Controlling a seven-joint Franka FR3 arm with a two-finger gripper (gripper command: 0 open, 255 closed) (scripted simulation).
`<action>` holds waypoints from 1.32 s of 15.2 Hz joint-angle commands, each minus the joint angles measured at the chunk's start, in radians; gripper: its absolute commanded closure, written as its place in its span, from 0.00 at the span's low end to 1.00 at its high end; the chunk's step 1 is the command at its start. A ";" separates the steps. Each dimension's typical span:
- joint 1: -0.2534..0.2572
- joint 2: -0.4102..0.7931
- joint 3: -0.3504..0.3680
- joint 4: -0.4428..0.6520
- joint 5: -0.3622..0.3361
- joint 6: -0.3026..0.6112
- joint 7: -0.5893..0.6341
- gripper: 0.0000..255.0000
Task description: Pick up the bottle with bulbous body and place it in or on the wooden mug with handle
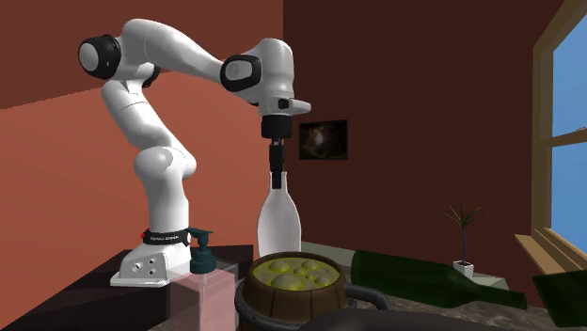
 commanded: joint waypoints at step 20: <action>0.016 -0.027 0.053 0.263 0.039 -0.290 -0.005 1.00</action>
